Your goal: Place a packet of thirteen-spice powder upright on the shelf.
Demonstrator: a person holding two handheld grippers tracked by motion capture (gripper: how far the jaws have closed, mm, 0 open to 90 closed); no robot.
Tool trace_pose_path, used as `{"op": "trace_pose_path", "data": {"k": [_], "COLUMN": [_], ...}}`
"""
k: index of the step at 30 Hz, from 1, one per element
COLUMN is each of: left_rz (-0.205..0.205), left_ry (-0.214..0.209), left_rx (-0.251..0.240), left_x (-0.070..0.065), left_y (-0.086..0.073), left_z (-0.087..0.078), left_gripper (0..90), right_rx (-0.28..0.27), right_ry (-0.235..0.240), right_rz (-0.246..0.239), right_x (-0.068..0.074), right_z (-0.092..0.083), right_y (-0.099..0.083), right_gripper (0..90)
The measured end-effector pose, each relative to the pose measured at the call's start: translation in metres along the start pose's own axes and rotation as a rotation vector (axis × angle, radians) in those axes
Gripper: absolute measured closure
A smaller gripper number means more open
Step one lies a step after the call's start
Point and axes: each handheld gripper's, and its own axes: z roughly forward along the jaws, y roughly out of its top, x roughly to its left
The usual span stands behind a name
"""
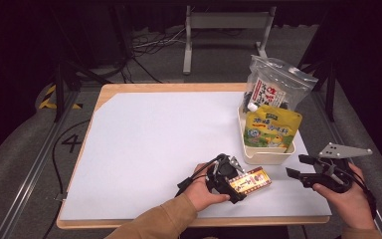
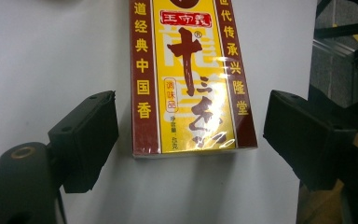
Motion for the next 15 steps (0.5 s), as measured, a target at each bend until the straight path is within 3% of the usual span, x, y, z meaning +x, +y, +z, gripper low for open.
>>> {"op": "trace_pose_path", "data": {"k": [15], "left_rz": [0.017], "left_ry": [0.036], "left_rx": [0.037], "left_x": [-0.0048], "left_y": [0.0019], "left_z": [0.0062], "left_gripper": [19.1], "right_rx": [0.014], "right_ry": [0.006], "right_rz": [-0.003], "right_x": [0.0013], "right_z": [0.0050], "right_y": [-0.0009], "right_gripper": [30.2]}}
